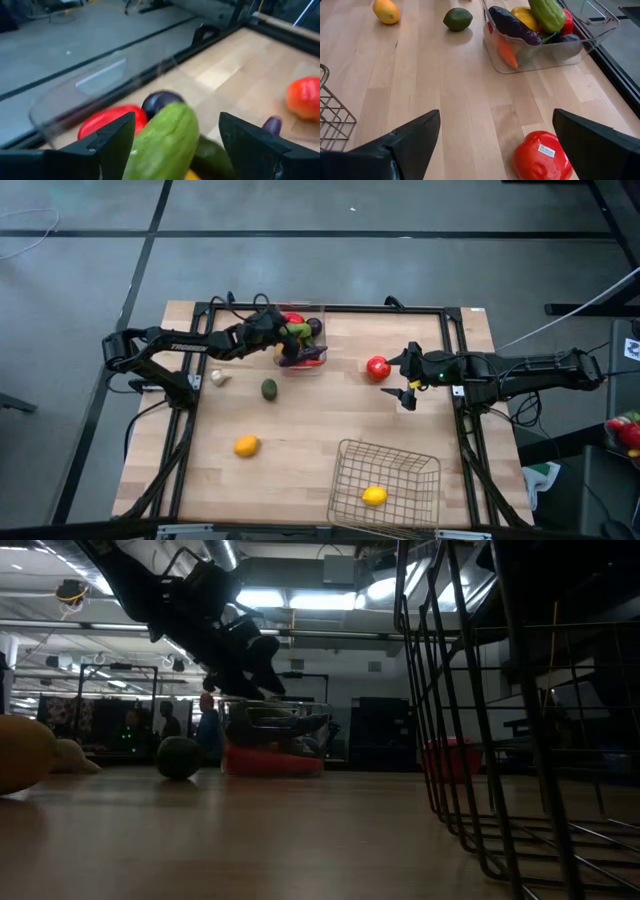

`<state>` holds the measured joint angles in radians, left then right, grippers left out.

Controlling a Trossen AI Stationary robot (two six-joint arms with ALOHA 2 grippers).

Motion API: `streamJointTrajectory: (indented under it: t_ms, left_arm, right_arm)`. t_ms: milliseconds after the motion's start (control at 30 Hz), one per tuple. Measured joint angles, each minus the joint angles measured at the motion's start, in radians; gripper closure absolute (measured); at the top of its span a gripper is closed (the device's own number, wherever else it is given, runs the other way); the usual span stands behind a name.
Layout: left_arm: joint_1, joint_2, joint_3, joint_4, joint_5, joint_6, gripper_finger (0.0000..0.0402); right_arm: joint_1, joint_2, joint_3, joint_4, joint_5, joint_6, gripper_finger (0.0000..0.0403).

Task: Sort produce into baskets
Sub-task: Put the green cucumber into the transparent bin, then put the red tomato into the gold wire basket

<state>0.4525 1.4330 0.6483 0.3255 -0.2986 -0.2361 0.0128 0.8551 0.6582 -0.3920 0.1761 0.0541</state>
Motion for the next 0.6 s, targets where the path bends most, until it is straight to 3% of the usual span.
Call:
streamJointTrajectory:
  t_ms: [333, 600]
  left_arm:
    - [-0.029, -0.012, 0.0, 0.09, 0.011, 0.015, 0.0119]
    - [-0.107, -0.132, 0.0, 0.089, 0.012, 0.056, 0.0145]
  right_arm:
    - [0.0, 0.0, 0.0, 0.0, 0.0, -0.034, 0.002]
    - [0.0, 0.0, 0.0, 0.0, -0.001, -0.036, 0.002]
